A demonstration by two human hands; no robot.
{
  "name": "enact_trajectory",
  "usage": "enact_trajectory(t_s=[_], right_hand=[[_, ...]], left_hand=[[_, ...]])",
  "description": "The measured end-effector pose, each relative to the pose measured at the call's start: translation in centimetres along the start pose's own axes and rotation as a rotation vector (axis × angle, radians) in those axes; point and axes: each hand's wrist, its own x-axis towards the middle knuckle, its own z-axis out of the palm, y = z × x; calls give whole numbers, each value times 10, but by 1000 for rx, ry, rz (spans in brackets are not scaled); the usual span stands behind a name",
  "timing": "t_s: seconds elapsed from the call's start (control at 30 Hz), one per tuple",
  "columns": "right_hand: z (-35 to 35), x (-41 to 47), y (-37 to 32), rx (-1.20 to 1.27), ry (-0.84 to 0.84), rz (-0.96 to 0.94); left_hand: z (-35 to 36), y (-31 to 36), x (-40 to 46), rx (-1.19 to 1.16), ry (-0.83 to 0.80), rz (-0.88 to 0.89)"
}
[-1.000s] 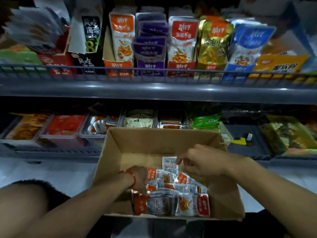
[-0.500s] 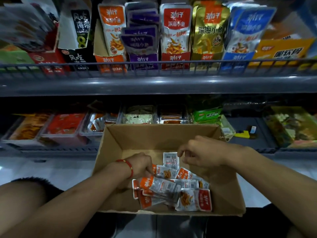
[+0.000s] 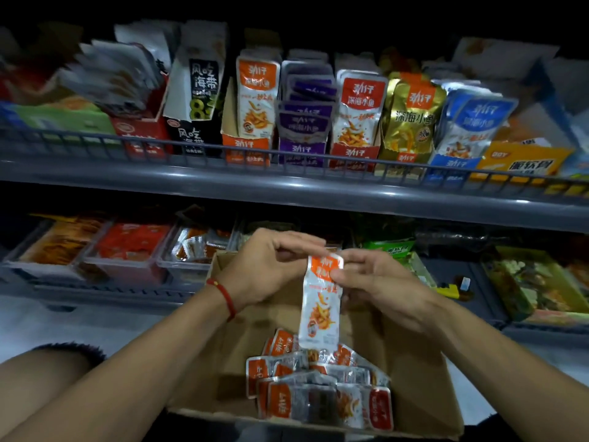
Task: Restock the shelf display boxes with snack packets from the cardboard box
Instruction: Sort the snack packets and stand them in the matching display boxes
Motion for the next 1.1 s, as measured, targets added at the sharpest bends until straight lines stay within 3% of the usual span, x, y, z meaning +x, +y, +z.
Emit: enact_trajectory(t_s=[0.1,0.17,0.23,0.33,0.57,0.8,0.97,1.1], right_hand=[[4,-7,-13,5,189,-138],[5,-14,-19,59,301,-178],[6,-19,-21,108,374,-173],[8,-26,-25,143,392,-157],[25,-37,-86,67,367,-267],[65,-36,-176,-423,364,-475],[80,5,-234,-895,411,-664],[75,42,-275,-1150,553,-784]], left_hand=[[-4,13,-6,-422,81,-254],[-3,18,-12,-515,-9,-377],[0,18,-18,-450,-55,-383],[-1,21,-21,-402,49,-360],[-35,52,-14,-911,203,-207],[-68,64,-10,-1129,333,-87],[-87,67,-7,-1185,420,-124],[-102,60,-8,-1194,548,-208]])
